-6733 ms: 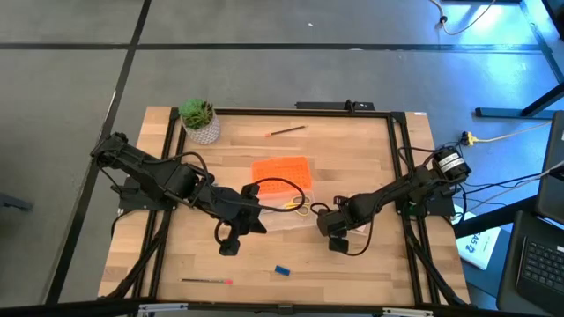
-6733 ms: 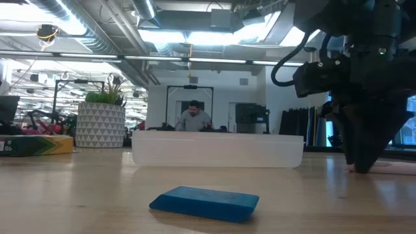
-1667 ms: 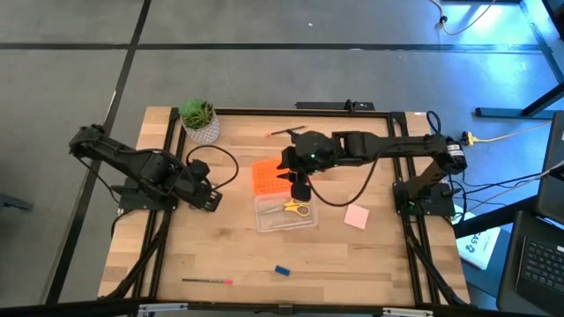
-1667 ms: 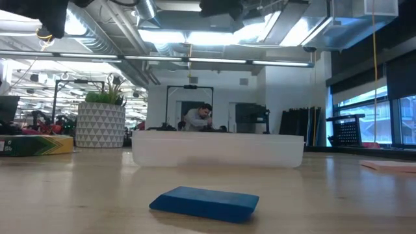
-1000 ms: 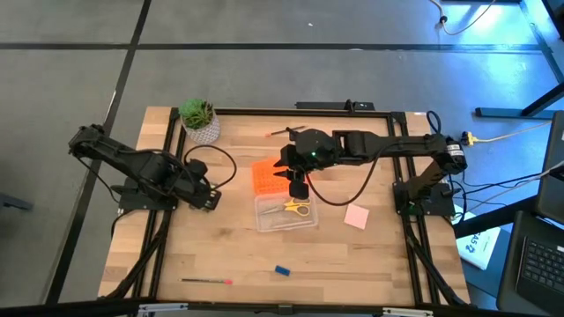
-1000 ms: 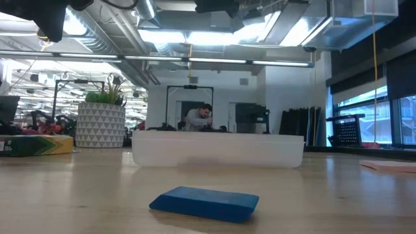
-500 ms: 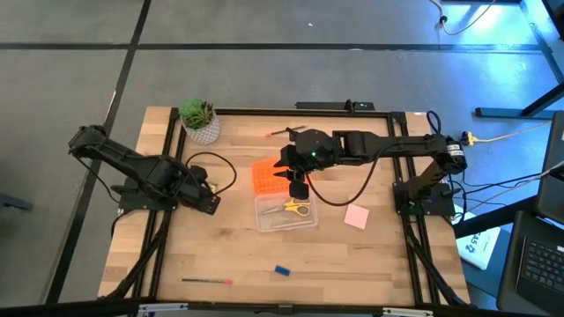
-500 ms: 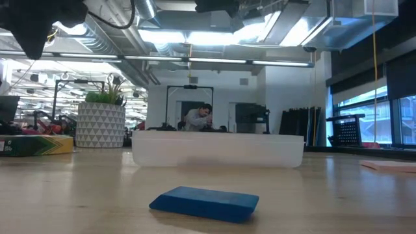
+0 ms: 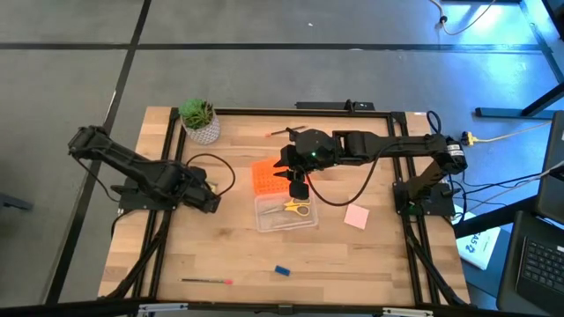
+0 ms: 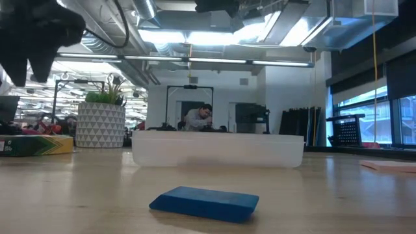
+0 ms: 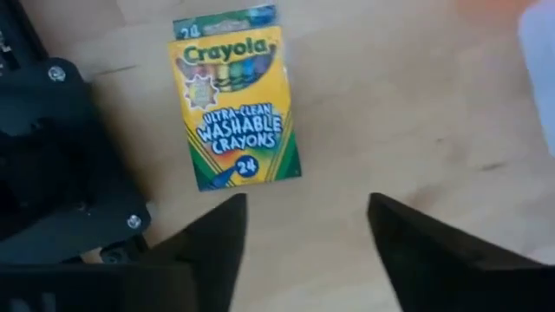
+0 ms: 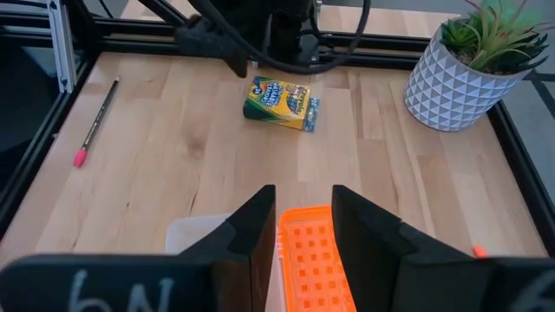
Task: Pack school essentials
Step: Put the crayon box into the supply box
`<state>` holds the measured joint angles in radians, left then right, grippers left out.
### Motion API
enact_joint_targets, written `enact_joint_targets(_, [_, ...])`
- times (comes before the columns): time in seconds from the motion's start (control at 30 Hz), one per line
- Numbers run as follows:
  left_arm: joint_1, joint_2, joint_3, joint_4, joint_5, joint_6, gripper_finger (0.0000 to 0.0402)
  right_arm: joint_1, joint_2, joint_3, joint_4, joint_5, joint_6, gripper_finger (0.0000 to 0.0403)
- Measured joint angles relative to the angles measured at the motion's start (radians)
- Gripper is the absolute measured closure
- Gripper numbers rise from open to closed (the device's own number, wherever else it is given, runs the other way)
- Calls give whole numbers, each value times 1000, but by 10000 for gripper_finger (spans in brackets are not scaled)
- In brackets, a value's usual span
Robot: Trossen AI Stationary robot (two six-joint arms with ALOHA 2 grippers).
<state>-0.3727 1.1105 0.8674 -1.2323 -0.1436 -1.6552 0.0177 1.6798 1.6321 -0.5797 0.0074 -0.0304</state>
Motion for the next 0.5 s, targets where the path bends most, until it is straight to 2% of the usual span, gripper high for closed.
enact_joint_targets(0.33, [115,0,-102,82,30,81,15,0,0,0,0,0,0,286])
enact_joint_targets(0.5, [176,0,-139,116,36,122,7,0,0,0,0,0,0,286])
